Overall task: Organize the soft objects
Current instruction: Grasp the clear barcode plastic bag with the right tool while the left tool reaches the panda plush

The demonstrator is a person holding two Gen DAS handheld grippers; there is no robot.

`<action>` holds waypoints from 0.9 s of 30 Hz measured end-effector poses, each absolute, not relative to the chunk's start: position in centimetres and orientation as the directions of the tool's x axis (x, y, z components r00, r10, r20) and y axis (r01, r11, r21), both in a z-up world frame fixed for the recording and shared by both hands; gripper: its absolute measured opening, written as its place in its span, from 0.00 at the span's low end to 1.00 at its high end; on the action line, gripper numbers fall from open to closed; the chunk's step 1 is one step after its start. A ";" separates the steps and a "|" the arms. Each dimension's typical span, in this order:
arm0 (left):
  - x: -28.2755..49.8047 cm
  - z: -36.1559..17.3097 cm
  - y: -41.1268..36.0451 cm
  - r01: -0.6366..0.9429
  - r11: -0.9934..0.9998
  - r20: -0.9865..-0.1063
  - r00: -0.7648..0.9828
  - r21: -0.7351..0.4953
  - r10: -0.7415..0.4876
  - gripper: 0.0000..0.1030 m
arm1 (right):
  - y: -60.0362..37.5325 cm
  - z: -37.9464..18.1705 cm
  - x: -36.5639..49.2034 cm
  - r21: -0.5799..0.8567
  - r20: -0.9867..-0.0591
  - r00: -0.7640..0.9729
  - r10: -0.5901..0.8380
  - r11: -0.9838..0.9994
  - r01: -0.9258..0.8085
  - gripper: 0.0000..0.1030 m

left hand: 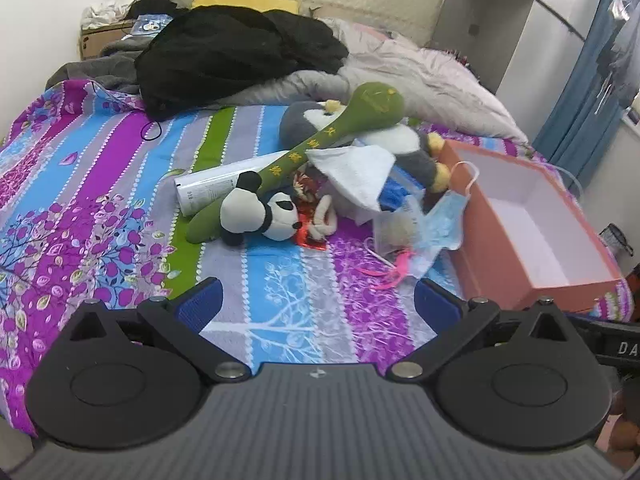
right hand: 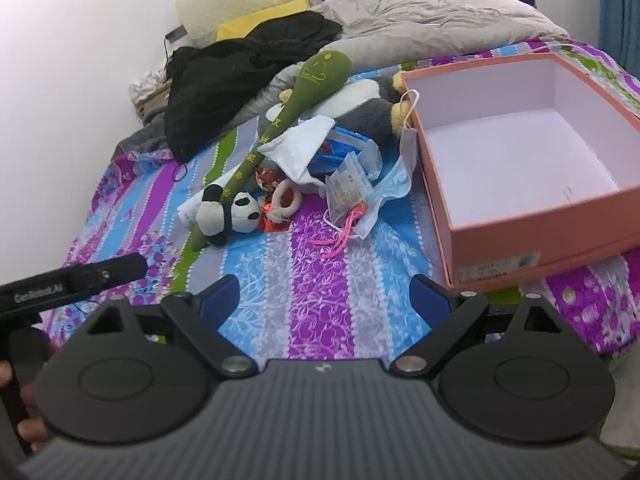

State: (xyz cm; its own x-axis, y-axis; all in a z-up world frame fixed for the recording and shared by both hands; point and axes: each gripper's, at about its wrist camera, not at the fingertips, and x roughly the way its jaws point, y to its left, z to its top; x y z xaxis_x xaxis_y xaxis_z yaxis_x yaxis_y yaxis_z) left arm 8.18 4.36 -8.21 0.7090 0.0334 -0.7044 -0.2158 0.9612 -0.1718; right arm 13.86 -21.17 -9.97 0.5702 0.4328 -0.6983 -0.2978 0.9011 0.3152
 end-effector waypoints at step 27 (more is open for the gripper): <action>22.6 -17.9 13.9 -0.222 0.974 -0.703 0.700 -0.047 0.126 0.86 | -11.6 -17.8 28.9 0.132 -0.699 0.605 0.383 0.899 -0.417 0.91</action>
State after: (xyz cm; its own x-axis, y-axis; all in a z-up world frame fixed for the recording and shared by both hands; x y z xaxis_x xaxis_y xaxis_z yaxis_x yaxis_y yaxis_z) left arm 22.61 13.94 -17.94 0.6997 0.1259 -0.7032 -0.2220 0.9739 -0.0466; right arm 28.87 -11.60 -17.80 0.6045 0.3825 -0.6987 -0.4170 0.8993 0.1316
